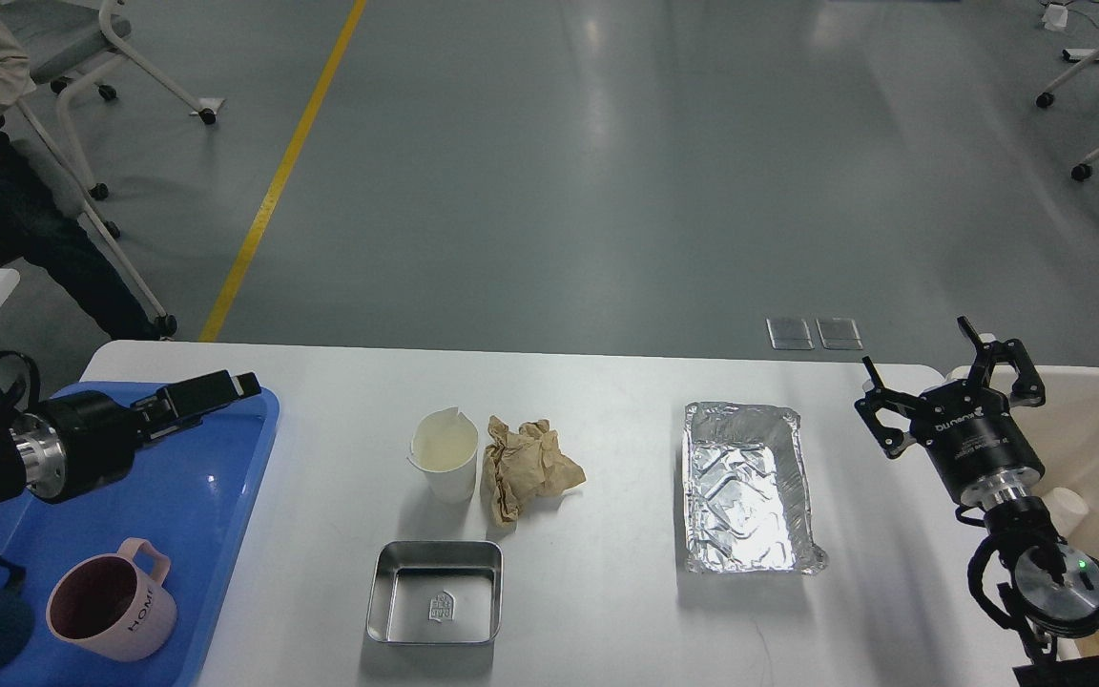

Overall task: Tidy desktop
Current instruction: 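Move the left gripper to the small steel tray and grasp its rim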

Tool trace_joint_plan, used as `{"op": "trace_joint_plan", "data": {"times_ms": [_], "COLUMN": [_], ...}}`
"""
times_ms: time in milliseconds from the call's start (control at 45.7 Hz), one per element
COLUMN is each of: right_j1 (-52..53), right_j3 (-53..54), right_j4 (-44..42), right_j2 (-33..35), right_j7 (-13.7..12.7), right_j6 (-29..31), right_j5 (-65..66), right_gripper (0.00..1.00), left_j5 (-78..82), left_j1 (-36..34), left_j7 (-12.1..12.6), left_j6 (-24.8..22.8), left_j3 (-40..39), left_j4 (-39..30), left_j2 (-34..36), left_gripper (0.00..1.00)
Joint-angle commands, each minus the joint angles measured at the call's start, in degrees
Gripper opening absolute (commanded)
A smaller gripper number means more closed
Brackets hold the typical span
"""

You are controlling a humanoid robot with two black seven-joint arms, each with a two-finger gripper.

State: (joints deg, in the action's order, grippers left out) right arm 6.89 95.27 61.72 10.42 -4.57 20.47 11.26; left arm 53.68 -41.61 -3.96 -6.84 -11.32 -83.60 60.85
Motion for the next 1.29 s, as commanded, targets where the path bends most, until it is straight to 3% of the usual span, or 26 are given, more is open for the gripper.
{"op": "trace_joint_plan", "data": {"times_ms": [0, 460, 591, 920, 1204, 1270], "right_j1": [0.05, -0.03, -0.03, -0.03, -0.03, -0.03], "right_j3": [0.01, -0.08, -0.08, 0.01, 0.01, 0.01], "right_j4": [-0.02, -0.11, -0.11, -0.11, -0.11, -0.11], "right_j2": [-0.05, -0.14, -0.31, -0.49, -0.49, -0.49], "right_j7": [0.00, 0.00, 0.00, 0.00, 0.00, 0.00], "right_j6": [0.00, 0.09, 0.09, 0.18, 0.18, 0.18], "right_j5": [-0.01, 0.07, -0.01, 0.07, 0.07, 0.07], "right_gripper": [1.00, 1.00, 1.00, 1.00, 1.00, 1.00], "left_j5": [0.63, 5.55, 6.87, 7.05, 10.92, 10.92], "left_j1": [-0.22, -0.49, -0.22, -0.14, 0.13, 0.21], "left_j7": [0.18, 0.27, 1.67, 1.68, 1.68, 1.68], "left_j6": [-0.02, 0.33, 0.42, 0.51, 1.47, 1.47], "left_j3": [3.58, 10.79, 12.28, 16.51, 17.82, 17.91], "left_j4": [1.68, 6.69, 9.77, 11.09, 11.09, 11.09], "left_j2": [-1.52, -14.00, -19.10, -21.04, -23.85, -23.94], "left_gripper": [0.96, 0.96, 0.96, 0.92, 0.75, 0.60]}}
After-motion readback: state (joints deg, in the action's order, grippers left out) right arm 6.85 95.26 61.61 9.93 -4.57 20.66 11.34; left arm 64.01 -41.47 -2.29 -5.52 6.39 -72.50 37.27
